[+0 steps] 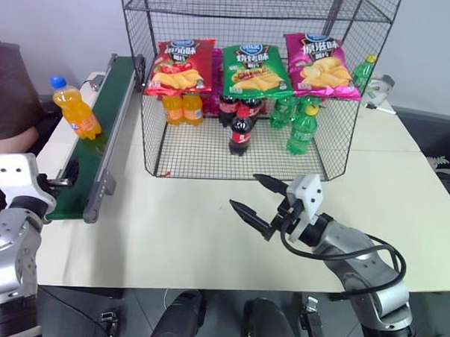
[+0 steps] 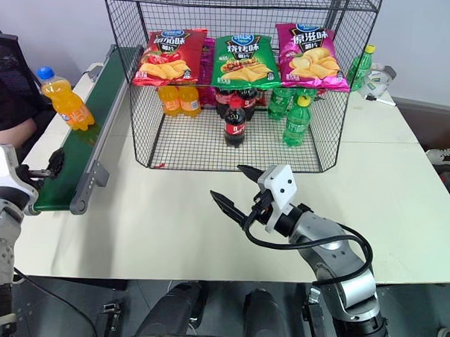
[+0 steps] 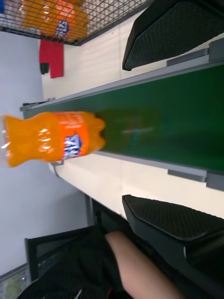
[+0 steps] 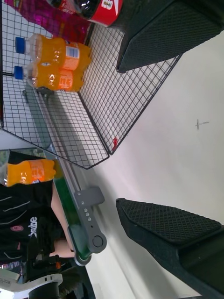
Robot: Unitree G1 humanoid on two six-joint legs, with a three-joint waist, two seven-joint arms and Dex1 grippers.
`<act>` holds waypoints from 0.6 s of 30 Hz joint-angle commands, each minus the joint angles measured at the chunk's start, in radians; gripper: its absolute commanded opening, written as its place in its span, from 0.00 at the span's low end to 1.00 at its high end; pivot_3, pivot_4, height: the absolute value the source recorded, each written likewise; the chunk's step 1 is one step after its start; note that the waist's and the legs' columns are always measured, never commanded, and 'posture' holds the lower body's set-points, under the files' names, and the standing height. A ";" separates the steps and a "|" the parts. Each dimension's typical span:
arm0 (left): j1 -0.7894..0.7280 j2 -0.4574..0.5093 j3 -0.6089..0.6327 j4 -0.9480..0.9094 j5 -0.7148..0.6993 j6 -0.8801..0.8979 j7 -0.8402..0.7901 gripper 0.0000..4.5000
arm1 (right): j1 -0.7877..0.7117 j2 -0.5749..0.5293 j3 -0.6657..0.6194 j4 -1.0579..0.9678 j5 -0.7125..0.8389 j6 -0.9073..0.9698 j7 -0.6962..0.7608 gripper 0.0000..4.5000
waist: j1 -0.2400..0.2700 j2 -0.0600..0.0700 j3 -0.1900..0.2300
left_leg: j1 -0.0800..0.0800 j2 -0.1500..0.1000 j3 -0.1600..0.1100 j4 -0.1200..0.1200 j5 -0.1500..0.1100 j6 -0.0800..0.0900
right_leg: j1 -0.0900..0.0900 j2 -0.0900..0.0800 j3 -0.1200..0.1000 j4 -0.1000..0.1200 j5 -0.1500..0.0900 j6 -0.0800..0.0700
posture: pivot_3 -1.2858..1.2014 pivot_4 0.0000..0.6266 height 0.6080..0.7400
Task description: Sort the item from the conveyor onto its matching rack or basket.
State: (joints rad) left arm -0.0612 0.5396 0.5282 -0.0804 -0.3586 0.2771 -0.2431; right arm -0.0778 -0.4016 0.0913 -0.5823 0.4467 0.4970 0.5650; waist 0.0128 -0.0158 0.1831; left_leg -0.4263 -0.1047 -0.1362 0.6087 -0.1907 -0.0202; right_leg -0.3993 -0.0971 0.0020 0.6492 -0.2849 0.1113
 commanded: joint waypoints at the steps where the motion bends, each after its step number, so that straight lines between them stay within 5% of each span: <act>1: -0.011 0.010 0.027 -0.013 0.002 -0.029 -0.001 0.99 | 0.004 -0.001 -0.009 -0.028 0.009 -0.016 0.000 1.00 | -0.001 0.000 0.000 | 0.000 0.000 0.000 0.000 0.000 0.000 | 0.000 0.000 0.000 0.000 0.000 0.000 | 0.52 0.24 1.00; 18: -0.035 0.008 0.067 0.000 -0.012 -0.049 0.017 0.99 | -0.007 -0.002 -0.012 -0.008 0.010 -0.026 0.013 1.00 | -0.001 0.000 0.000 | 0.000 0.000 0.000 0.000 0.000 0.000 | 0.000 0.000 0.000 0.000 0.000 0.000 | 0.52 0.24 1.00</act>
State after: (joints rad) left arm -0.0858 0.5396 0.5586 -0.0706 -0.3617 0.2487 -0.2346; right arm -0.0789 -0.4018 0.0914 -0.5807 0.4469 0.4937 0.5711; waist 0.0121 -0.0158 0.1831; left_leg -0.4262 -0.1047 -0.1362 0.6086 -0.1905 -0.0199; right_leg -0.3995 -0.0970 0.0019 0.6492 -0.2848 0.1116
